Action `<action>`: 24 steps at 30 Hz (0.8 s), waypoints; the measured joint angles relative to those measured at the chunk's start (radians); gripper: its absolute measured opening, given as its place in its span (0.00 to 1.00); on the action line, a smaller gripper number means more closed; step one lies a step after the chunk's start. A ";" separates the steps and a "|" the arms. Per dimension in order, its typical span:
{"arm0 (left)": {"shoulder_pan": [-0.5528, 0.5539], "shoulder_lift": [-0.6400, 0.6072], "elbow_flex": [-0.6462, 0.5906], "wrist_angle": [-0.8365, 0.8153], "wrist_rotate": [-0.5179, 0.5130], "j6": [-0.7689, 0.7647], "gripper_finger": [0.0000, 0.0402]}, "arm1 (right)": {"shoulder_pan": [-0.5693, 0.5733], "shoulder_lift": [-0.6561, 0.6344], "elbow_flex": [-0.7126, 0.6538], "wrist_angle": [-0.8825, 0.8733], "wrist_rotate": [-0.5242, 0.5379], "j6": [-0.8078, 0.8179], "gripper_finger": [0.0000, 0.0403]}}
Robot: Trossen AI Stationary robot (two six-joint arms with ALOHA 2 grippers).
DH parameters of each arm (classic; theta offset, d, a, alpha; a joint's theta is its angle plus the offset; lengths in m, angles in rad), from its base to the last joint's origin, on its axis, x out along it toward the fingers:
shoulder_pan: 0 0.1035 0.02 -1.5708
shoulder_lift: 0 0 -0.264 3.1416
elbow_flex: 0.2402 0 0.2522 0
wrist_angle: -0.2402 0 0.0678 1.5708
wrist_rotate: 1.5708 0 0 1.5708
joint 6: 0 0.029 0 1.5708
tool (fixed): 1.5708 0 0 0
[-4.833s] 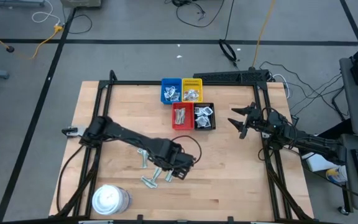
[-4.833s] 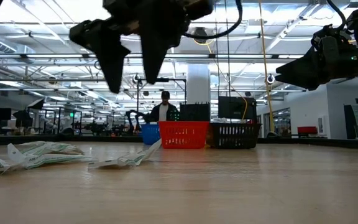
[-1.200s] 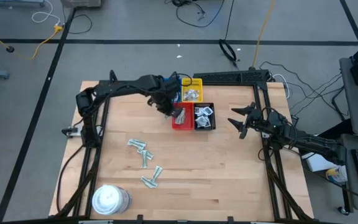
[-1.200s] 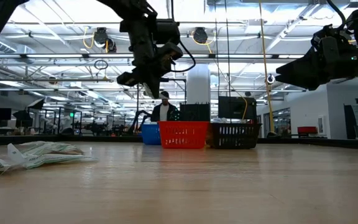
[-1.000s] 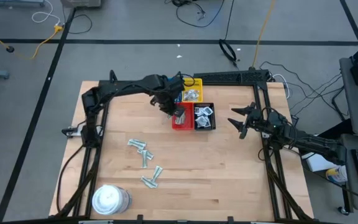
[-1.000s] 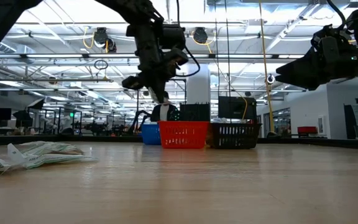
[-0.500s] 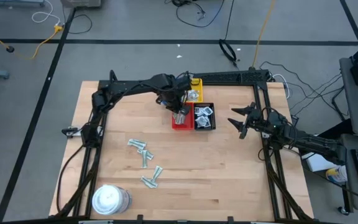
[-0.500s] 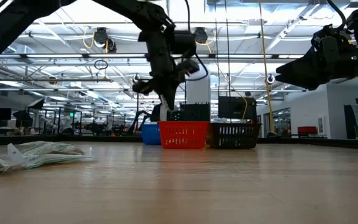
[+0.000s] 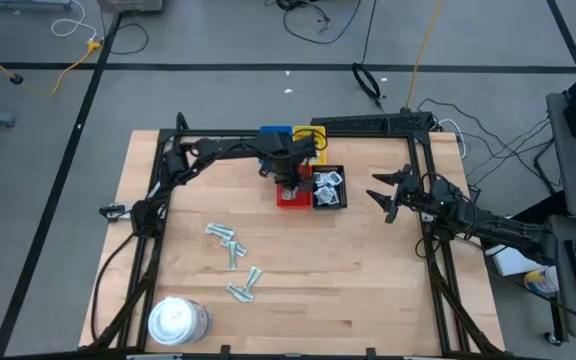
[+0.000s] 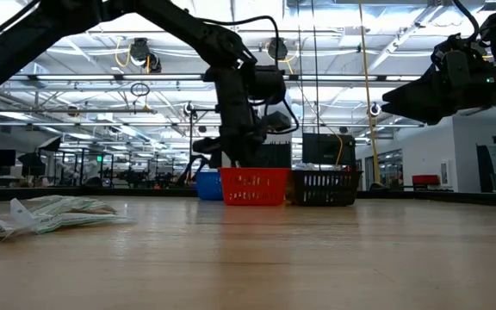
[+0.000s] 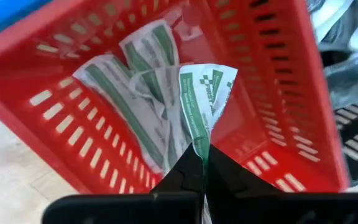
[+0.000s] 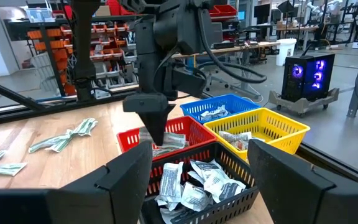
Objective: Pick & Place First Aid Supplies
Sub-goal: Put the bandage pack into the red bin
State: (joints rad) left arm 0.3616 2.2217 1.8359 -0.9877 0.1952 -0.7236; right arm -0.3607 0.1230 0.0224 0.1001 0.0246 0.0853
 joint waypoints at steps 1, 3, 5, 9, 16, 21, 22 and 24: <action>0.000 0.000 0.000 0.011 -0.003 -0.009 0.01 | 0.000 0.000 0.000 0.000 0.000 0.000 0.64; 0.000 -0.001 0.000 0.023 -0.018 -0.021 0.05 | 0.000 0.000 0.000 0.000 0.000 0.000 0.64; 0.001 -0.001 0.000 0.023 -0.015 -0.023 0.09 | 0.000 0.000 0.000 0.000 0.000 0.000 0.64; 0.000 -0.001 0.000 0.022 0.008 -0.013 0.24 | 0.000 0.000 0.000 0.000 0.000 0.000 0.65; 0.008 -0.015 0.001 0.020 0.041 -0.011 0.51 | 0.000 0.000 0.000 0.000 0.000 0.000 0.65; 0.027 -0.057 0.003 0.002 0.066 -0.019 0.60 | 0.000 0.000 0.000 0.000 0.000 0.000 0.65; 0.027 -0.063 0.004 0.003 0.066 -0.019 0.60 | 0.000 0.000 0.000 0.000 0.000 0.000 0.64; 0.027 -0.081 0.004 -0.008 0.066 -0.019 0.61 | 0.000 0.000 0.000 0.000 0.000 0.000 0.64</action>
State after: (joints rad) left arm 0.3885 2.1402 1.8400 -0.9958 0.2612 -0.7425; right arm -0.3603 0.1235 0.0223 0.0998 0.0243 0.0853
